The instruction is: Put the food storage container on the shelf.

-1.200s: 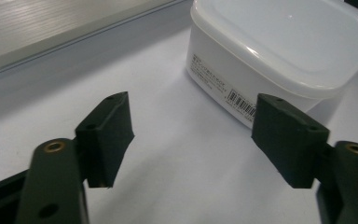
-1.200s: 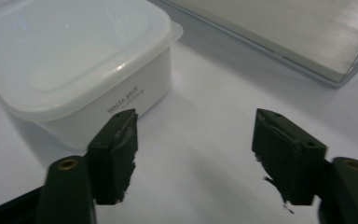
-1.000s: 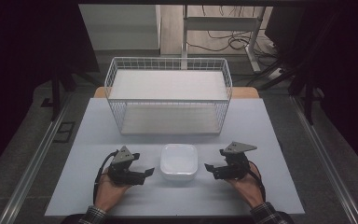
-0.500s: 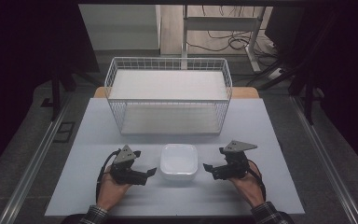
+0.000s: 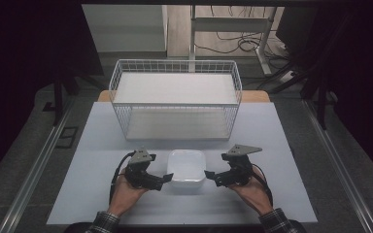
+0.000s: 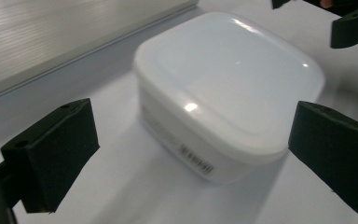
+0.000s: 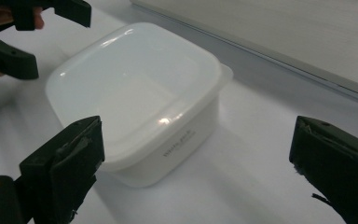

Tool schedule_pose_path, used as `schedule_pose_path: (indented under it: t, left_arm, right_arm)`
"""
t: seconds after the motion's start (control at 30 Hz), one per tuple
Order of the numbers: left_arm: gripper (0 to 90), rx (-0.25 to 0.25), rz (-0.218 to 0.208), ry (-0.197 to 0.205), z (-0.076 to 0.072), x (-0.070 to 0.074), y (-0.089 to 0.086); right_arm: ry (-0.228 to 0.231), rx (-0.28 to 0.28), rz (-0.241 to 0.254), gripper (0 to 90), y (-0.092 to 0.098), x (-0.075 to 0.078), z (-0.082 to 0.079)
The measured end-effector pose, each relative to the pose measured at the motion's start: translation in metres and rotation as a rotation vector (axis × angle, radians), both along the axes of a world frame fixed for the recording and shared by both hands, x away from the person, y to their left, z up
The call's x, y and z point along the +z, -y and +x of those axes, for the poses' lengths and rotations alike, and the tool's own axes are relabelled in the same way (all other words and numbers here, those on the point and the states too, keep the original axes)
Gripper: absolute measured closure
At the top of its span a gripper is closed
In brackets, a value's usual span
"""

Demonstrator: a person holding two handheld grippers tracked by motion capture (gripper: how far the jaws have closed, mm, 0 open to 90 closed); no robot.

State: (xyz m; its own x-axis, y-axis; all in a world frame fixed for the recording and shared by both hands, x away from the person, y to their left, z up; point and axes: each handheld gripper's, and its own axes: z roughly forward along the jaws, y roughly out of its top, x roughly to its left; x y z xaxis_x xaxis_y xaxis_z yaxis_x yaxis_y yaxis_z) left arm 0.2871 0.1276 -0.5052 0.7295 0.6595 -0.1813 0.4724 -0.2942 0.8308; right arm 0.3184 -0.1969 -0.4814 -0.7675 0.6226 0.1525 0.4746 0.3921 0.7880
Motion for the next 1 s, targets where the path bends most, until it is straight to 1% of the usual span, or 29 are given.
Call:
schedule_pose_path:
  t: [0.03,0.07,0.13,0.17,0.23,0.33,0.4,0.43,0.47,0.5,0.57,0.6,0.63,0.67,0.7,0.73,0.77,0.8,0.83,0.87,0.9,0.93,0.97,1.0]
  left_arm:
    - [1.5,-0.003,-0.001,-0.001,0.001,0.001,0.002]
    - [2.1,-0.011,-0.004,-0.007,0.003,0.002,0.005]
    - [3.6,-0.015,-0.001,-0.010,0.004,0.002,0.007]
    - [4.3,-0.019,0.006,-0.014,0.006,0.001,0.008]
    - [4.9,-0.019,0.010,-0.024,0.009,0.000,0.010]
    - [6.1,-0.019,0.004,-0.039,0.017,-0.001,0.012]
    - [6.7,-0.024,0.003,-0.047,0.022,-0.003,0.016]
    - [6.5,-0.033,-0.003,-0.057,0.026,-0.006,0.019]
    - [6.9,-0.033,-0.003,-0.057,0.026,-0.006,0.019]
    - [6.5,-0.035,-0.025,-0.076,0.028,-0.008,0.020]
    - [6.1,-0.040,-0.032,-0.084,0.028,-0.009,0.020]
    - [6.1,-0.049,-0.043,-0.099,0.029,-0.010,0.020]
    - [5.4,-0.056,-0.054,-0.115,0.030,-0.011,0.020]
    - [6.5,-0.071,-0.080,-0.133,0.029,-0.013,0.019]
    - [8.5,-0.069,-0.082,-0.138,0.028,-0.013,0.020]
    - [8.9,-0.069,-0.082,-0.138,0.028,-0.013,0.020]
    - [10.1,-0.069,-0.074,-0.146,0.026,-0.011,0.020]
    - [11.5,-0.069,-0.074,-0.146,0.026,-0.011,0.020]
    - [11.5,-0.064,-0.074,-0.148,0.024,-0.011,0.019]
    - [13.7,-0.056,-0.076,-0.154,0.022,-0.010,0.018]
    - [23.4,-0.045,-0.085,-0.166,0.021,-0.009,0.015]
    - [23.4,-0.031,-0.099,-0.178,0.019,-0.008,0.012]
    - [35.3,-0.006,-0.129,-0.198,0.015,-0.008,0.006]
    - [39.1,-0.006,-0.129,-0.198,0.015,-0.008,0.006]
  right_arm:
    - [-0.004,0.007,0.012,2.8,-0.004,0.003,-0.001]
    - [-0.008,0.010,0.014,2.9,-0.006,0.004,-0.001]
    - [-0.010,0.011,0.013,3.0,-0.009,0.005,-0.001]
    - [-0.010,0.014,0.002,4.2,-0.013,0.006,-0.001]
    - [-0.013,0.013,-0.002,5.6,-0.014,0.006,0.000]
    - [-0.040,0.018,-0.003,7.7,-0.018,0.004,0.003]
    - [-0.045,0.018,-0.008,8.8,-0.021,0.003,0.006]
    - [-0.047,0.024,-0.009,9.7,-0.025,0.000,0.009]
    - [-0.053,0.024,-0.014,10.0,-0.027,-0.002,0.011]
    - [-0.063,0.024,-0.025,10.3,-0.028,-0.003,0.012]
    - [-0.080,0.030,-0.043,10.4,-0.030,-0.008,0.013]
    - [-0.080,0.030,-0.043,10.4,-0.030,-0.008,0.013]
    - [-0.097,0.033,-0.026,11.3,-0.029,-0.010,0.015]
    - [-0.124,0.041,-0.012,13.7,-0.029,-0.010,0.016]
    - [-0.134,0.045,-0.004,15.3,-0.029,-0.011,0.015]
    - [-0.134,0.045,-0.004,15.3,-0.029,-0.011,0.015]
    - [-0.168,0.066,0.015,20.2,-0.029,-0.011,0.015]
    - [-0.168,0.066,0.015,20.2,-0.029,-0.011,0.015]
    - [-0.187,0.067,0.021,20.6,-0.029,-0.012,0.015]
    - [-0.199,0.063,0.022,21.8,-0.029,-0.011,0.014]
    - [-0.214,0.057,0.022,27.7,-0.027,-0.010,0.013]
    - [-0.214,0.057,0.022,27.7,-0.027,-0.010,0.013]
    - [-0.218,0.043,0.030,35.9,-0.023,-0.007,0.010]
    - [-0.218,0.043,0.030,35.9,-0.023,-0.007,0.010]
